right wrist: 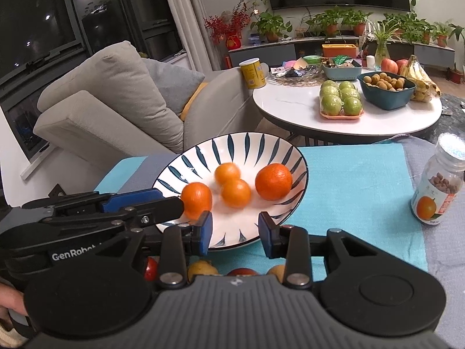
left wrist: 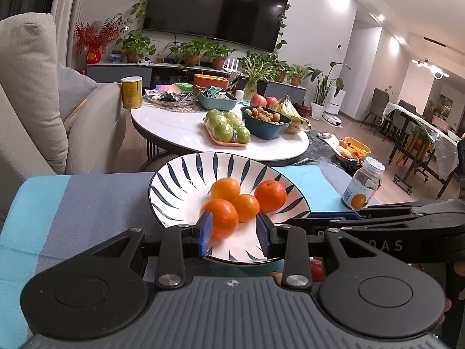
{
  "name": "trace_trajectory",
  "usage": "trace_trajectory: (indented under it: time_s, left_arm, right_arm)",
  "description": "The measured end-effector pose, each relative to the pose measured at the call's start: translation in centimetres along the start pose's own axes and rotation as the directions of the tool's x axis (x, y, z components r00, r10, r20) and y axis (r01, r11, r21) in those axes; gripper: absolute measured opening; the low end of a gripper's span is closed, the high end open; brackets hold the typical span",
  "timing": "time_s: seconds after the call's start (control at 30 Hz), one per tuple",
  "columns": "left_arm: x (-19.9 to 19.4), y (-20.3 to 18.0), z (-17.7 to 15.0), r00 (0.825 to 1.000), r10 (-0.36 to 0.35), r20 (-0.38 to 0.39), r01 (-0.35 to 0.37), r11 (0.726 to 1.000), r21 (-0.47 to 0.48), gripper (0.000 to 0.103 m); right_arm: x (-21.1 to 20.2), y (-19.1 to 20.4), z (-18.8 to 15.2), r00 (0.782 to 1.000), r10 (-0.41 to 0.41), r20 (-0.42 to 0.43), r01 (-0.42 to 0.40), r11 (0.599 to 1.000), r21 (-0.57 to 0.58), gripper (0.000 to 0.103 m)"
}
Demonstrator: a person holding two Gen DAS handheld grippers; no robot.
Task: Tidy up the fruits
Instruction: 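Lower both held oranges into the striped bowl and open both grippers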
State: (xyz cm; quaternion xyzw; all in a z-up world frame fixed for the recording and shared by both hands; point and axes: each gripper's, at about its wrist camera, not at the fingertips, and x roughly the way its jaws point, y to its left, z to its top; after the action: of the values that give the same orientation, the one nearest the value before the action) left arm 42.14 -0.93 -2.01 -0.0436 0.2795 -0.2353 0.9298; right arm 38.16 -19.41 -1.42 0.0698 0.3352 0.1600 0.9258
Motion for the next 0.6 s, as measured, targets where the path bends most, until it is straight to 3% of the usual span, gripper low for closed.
trace_trajectory:
  time_s: [0.6]
  left_arm:
    - [-1.1, -0.7, 0.0, 1.000, 0.005, 0.004, -0.005, 1.000, 0.017, 0.031]
  right_arm:
    - [-2.7, -0.6, 0.1, 0.998, -0.050, 0.038, 0.050, 0.999, -0.004, 0.064]
